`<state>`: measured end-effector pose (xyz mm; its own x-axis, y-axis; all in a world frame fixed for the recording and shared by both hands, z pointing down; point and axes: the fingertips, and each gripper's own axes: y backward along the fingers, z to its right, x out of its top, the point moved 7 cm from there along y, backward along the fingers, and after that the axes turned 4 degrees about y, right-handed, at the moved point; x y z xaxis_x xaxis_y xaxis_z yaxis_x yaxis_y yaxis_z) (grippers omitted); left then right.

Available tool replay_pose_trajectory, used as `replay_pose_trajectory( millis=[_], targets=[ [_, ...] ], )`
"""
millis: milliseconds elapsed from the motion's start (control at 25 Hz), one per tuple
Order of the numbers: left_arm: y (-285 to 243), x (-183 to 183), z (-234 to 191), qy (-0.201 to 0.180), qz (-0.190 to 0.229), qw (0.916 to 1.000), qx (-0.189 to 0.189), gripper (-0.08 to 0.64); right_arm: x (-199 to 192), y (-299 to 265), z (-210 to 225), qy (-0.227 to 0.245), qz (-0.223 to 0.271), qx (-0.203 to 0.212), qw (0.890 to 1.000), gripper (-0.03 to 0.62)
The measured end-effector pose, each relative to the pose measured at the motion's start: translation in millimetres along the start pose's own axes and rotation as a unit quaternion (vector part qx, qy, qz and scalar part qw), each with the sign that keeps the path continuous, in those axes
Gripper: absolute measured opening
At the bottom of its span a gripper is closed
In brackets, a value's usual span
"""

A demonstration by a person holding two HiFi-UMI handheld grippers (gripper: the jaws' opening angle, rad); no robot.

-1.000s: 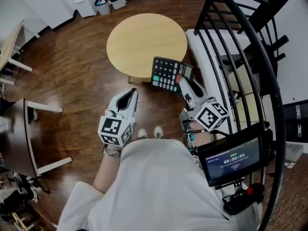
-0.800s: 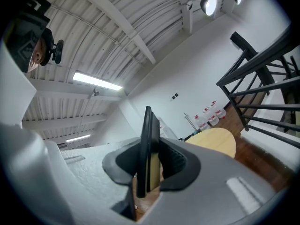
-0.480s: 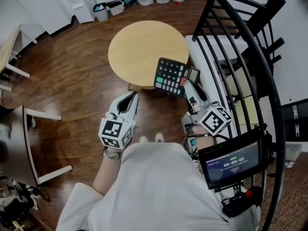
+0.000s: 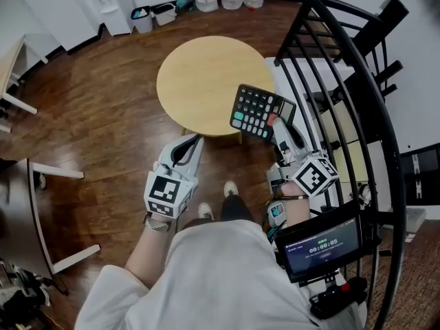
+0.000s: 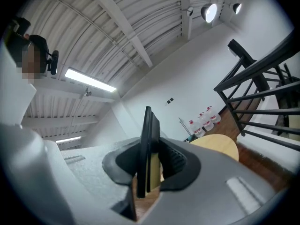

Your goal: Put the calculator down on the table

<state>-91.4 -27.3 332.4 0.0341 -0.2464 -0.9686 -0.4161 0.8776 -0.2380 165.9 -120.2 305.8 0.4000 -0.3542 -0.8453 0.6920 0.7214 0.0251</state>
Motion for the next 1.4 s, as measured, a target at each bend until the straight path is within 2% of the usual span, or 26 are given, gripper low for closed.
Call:
replay_pose_trajectory(
  millis=[360, 520, 760, 1000, 1400],
  targets=[
    [-14.3, 12.4, -35.8, 0.013, 0.013, 0.9995, 0.025, 0.012, -18.5, -36.4, 5.9, -0.009, -0.039, 0.012, 0.999, 0.089],
    [-41.1, 10.6, -45.4, 0.024, 0.012, 0.9990, 0.036, 0.012, -25.7, -64.2, 30.3, -0.023, -0.056, 0.018, 0.998, 0.089],
    [-71.6, 5.2, -61.3, 0.038, 0.004, 0.9988, 0.031, 0.012, -34.8, -102.0, 52.4, -0.026, -0.084, 0.020, 0.996, 0.089],
    [-84.3, -13.9, -75.4, 0.064, -0.016, 0.9973, 0.032, 0.012, -56.9, -123.7, 68.4, -0.031, -0.116, 0.014, 0.993, 0.089],
    [-116.9, -58.3, -94.7, 0.074, -0.044, 0.9953, 0.045, 0.012, -106.0, -150.8, 107.7, -0.038, -0.171, 0.013, 0.984, 0.089]
  ],
)
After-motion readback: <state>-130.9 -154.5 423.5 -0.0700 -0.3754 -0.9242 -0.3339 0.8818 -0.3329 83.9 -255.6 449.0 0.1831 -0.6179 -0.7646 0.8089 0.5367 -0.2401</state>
